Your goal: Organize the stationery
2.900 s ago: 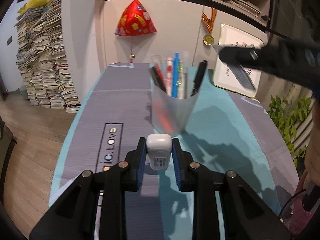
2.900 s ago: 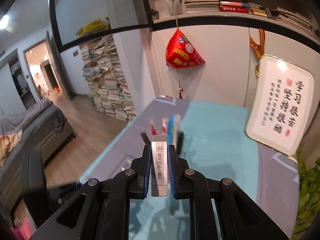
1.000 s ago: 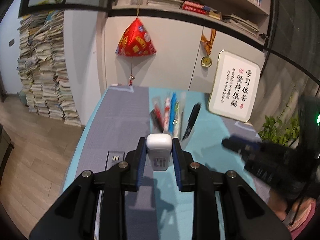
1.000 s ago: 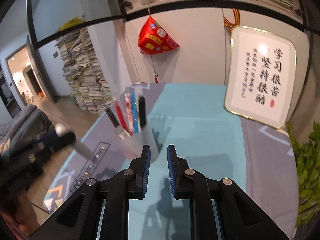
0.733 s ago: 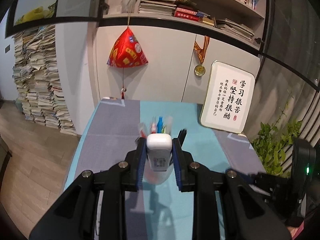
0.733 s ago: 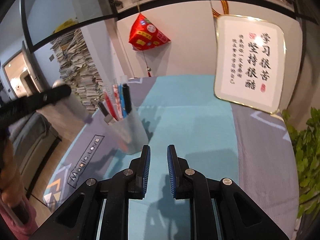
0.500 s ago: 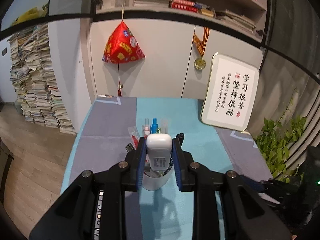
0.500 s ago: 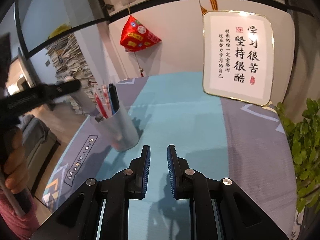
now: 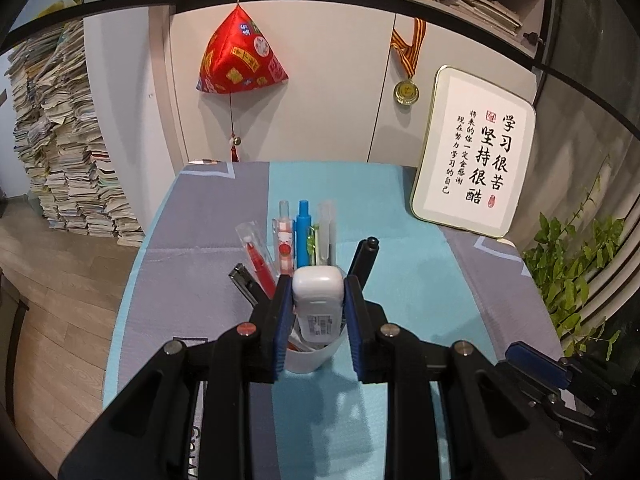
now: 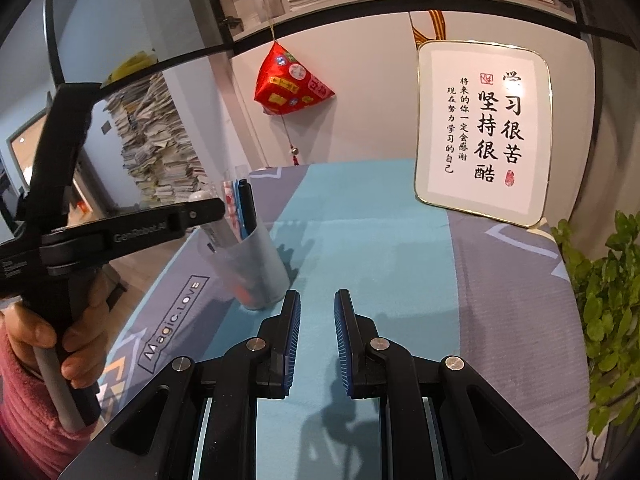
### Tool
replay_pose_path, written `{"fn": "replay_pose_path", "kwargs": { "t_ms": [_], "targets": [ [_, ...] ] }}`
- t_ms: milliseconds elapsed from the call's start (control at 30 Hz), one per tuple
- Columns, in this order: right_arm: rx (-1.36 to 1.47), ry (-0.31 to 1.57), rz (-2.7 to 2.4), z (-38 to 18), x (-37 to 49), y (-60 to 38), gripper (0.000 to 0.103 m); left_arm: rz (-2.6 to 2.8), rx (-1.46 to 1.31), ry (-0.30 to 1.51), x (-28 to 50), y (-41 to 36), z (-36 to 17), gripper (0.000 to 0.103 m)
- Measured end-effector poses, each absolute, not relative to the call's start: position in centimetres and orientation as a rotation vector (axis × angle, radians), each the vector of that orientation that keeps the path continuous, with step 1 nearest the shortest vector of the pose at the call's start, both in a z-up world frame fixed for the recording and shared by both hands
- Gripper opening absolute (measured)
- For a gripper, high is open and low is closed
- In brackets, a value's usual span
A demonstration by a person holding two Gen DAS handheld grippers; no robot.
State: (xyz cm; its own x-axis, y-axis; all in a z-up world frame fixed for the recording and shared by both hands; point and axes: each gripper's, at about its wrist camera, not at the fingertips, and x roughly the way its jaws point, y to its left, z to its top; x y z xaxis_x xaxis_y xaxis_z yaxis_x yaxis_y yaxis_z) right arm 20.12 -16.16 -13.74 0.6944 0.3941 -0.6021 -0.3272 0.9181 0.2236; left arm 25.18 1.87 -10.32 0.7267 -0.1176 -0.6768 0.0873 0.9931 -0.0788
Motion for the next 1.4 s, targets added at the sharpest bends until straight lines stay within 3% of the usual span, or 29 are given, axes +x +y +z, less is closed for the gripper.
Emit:
{"fn": "replay_pose_path", "kwargs": {
  "t_ms": [600,1167,1400],
  "targets": [
    [0.106,0.722,0.399,-14.1,20.4,-16.2,0.017,-0.1,-0.041,0.797,27.2,1.9,-10.9,0.027],
    [0.091,0.718,0.382,-13.3,19.5,-15.5,0.018,-0.07,0.042,0.61,21.4,1.2,-7.4,0.062],
    [0.068,0.662,0.33,-11.0,17.1,-15.9,0.018,-0.059,0.068,0.525,17.6,0.9,-5.4,0.072]
  ]
}}
